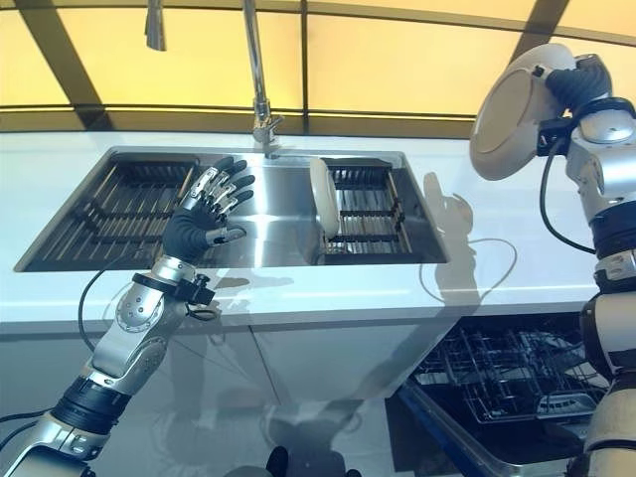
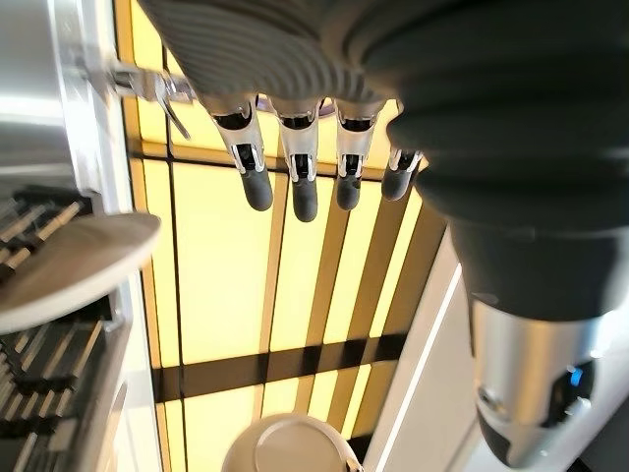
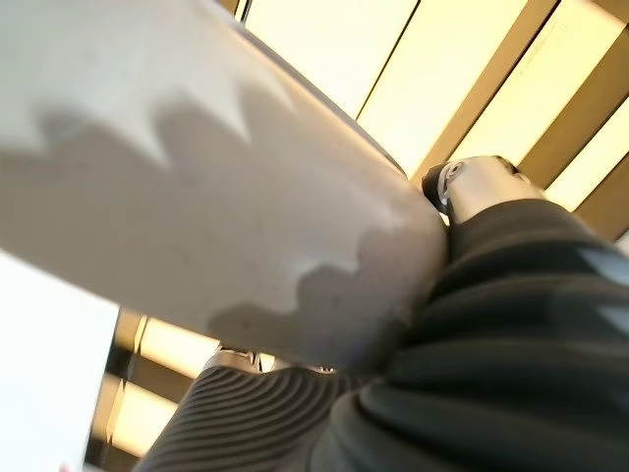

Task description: Take plates into dishwasher

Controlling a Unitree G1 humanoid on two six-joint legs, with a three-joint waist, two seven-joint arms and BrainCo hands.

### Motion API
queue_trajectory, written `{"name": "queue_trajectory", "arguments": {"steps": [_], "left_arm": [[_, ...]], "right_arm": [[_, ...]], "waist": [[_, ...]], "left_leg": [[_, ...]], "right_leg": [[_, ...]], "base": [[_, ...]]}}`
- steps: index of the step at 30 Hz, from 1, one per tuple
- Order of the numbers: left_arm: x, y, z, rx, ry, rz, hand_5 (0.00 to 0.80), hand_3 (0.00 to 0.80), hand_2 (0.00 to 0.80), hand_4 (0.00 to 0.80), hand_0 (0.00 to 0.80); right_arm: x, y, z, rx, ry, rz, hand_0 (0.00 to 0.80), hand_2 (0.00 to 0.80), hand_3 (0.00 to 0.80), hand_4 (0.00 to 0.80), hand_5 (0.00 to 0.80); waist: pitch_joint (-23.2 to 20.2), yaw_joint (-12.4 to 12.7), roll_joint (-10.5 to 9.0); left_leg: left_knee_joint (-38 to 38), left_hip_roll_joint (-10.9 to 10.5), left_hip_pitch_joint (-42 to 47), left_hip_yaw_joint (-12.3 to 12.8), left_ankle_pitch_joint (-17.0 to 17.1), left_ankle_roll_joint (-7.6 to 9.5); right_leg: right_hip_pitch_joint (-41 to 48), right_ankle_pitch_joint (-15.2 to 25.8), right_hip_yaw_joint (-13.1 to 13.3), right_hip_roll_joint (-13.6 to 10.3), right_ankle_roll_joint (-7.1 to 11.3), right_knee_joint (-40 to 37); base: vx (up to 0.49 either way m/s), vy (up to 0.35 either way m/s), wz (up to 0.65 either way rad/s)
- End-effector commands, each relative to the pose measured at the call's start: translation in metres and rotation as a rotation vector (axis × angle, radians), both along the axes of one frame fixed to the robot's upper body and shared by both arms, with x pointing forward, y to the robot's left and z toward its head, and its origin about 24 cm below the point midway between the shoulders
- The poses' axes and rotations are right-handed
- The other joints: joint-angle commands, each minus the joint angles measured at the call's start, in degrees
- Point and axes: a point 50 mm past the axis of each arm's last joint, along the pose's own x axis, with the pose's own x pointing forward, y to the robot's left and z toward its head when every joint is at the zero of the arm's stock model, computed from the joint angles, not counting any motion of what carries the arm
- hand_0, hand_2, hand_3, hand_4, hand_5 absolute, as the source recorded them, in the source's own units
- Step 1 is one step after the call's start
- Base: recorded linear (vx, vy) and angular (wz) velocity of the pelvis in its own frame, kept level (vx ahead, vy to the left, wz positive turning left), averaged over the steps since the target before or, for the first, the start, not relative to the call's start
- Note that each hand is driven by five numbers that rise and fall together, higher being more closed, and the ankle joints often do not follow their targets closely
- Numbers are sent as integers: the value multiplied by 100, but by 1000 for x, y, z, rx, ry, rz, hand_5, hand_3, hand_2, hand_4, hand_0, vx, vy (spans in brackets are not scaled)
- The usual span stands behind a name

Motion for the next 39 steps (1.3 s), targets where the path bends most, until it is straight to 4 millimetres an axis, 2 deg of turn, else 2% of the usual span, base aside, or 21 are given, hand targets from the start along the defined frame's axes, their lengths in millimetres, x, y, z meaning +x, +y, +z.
{"name": "queue_trajectory", "arguments": {"steps": [1,9,16,24,33,39], "left_arm": [[5,9,1,-60,6,39,0,0,0,0,0],[8,6,8,-133,14,34,0,0,0,0,0],[10,4,12,-124,12,38,0,0,0,0,0],[10,5,14,-119,10,63,0,0,0,0,0],[6,7,17,-107,10,64,0,0,0,0,0],[3,5,18,-116,1,56,0,0,0,0,0]], "right_arm": [[-23,-16,36,-157,-67,-45,800,800,800,800,800],[-43,-34,16,-214,-12,-72,800,800,800,800,800],[-60,-46,-15,-275,90,-63,800,800,800,800,800],[-74,-50,-58,-345,229,-30,800,800,800,800,800],[-83,-48,-106,-363,338,-11,800,800,800,800,800],[-84,-46,-124,-461,404,-19,800,800,800,800,800]], "waist": [[-595,-166,-213],[-655,-529,-204],[-657,-822,-182],[-621,-1084,-140],[-570,-1114,-104],[-529,-1069,-70]], "left_leg": [[5,-288,438,324,-855,401],[5,-236,486,619,-939,427],[5,-179,501,888,-988,445],[5,-131,509,1094,-1030,451],[5,-99,474,1174,-1021,460],[5,-88,458,1150,-1020,465]], "right_leg": [[-61,17,44,369,-127,51],[-113,59,308,430,-83,51],[-197,112,546,484,-23,51],[-257,138,680,514,34,51],[-316,158,701,532,43,51],[-320,139,680,541,35,51]], "base": [[-34,-10,-24],[-43,-11,-22],[-35,-16,-26],[-16,-13,-19],[-7,-24,-8],[0,0,0]]}}
